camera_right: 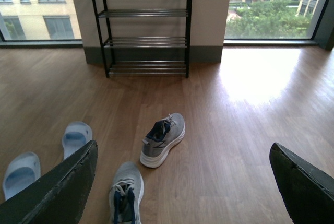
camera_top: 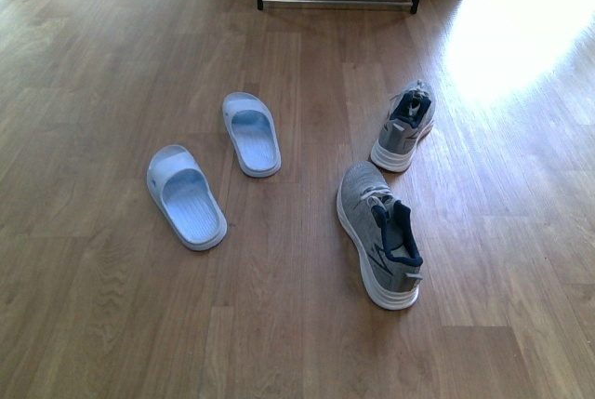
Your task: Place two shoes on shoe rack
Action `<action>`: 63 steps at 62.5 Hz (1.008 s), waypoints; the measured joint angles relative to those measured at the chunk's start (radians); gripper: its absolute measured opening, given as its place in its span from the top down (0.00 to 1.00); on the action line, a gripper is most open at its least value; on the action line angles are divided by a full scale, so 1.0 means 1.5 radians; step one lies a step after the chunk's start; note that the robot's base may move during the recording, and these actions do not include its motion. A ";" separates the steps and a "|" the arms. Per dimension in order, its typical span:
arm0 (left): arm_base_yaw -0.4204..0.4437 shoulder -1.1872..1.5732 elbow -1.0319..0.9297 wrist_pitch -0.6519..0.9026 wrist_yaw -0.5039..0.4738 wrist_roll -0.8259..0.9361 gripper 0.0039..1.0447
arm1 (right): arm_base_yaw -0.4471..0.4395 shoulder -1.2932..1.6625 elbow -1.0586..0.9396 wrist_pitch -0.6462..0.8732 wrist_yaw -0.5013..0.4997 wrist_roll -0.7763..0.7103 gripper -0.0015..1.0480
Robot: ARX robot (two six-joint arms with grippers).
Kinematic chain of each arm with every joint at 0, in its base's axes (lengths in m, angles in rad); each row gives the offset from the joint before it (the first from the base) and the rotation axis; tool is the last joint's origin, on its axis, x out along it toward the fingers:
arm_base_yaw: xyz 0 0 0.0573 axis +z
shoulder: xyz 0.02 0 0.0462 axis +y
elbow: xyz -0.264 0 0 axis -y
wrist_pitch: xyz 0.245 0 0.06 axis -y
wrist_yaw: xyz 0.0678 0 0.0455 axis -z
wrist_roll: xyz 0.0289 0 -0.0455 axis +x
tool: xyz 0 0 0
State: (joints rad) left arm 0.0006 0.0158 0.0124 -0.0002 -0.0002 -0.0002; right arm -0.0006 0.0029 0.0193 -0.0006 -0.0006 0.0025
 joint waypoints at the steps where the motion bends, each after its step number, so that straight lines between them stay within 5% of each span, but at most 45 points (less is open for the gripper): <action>1: 0.000 0.000 0.000 0.000 0.000 0.000 0.09 | 0.000 0.000 0.000 0.000 0.000 0.000 0.09; 63: 0.000 0.000 0.000 0.000 0.000 0.000 0.09 | 0.000 0.000 0.000 0.000 0.000 0.000 0.09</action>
State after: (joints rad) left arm 0.0006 0.0158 0.0124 -0.0002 -0.0002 -0.0002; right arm -0.0006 0.0029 0.0193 -0.0006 -0.0002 0.0025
